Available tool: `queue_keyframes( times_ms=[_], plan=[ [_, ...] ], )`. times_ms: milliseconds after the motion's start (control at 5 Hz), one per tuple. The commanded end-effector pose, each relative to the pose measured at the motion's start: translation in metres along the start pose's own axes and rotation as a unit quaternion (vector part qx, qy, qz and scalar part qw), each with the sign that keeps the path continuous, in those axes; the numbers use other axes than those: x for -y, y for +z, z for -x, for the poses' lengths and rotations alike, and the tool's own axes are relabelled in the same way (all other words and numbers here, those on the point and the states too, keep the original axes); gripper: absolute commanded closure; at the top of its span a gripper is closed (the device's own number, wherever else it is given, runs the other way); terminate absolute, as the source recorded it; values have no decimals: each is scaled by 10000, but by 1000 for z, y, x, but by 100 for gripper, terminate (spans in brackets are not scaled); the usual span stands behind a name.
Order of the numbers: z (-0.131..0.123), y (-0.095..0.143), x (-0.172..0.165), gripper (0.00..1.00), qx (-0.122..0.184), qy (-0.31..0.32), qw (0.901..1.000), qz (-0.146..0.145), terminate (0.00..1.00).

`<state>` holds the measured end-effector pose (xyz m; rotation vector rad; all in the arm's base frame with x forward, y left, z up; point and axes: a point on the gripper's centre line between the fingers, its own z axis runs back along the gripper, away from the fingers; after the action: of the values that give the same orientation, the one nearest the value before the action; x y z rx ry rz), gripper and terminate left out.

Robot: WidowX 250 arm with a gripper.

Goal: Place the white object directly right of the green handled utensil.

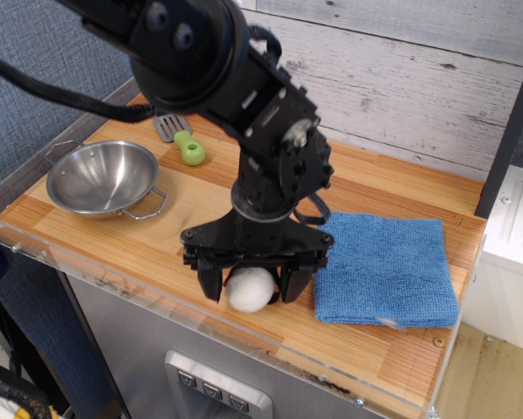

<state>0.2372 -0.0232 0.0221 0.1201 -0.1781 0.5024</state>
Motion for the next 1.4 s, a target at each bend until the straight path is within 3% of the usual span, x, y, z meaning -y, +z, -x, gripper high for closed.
queue_keyframes(
  times_ms=[0, 600, 800, 1200],
  plan=[
    [-13, 0, -2, 100, 273, -36, 9996, 5, 0],
    [-6, 11, -3, 100, 397, -154, 9991, 30, 0],
    [-1, 41, -17, 100, 813, -198, 9965, -3, 0],
    [-17, 83, -15, 100, 1149, 160, 9932, 129, 0]
  ],
)
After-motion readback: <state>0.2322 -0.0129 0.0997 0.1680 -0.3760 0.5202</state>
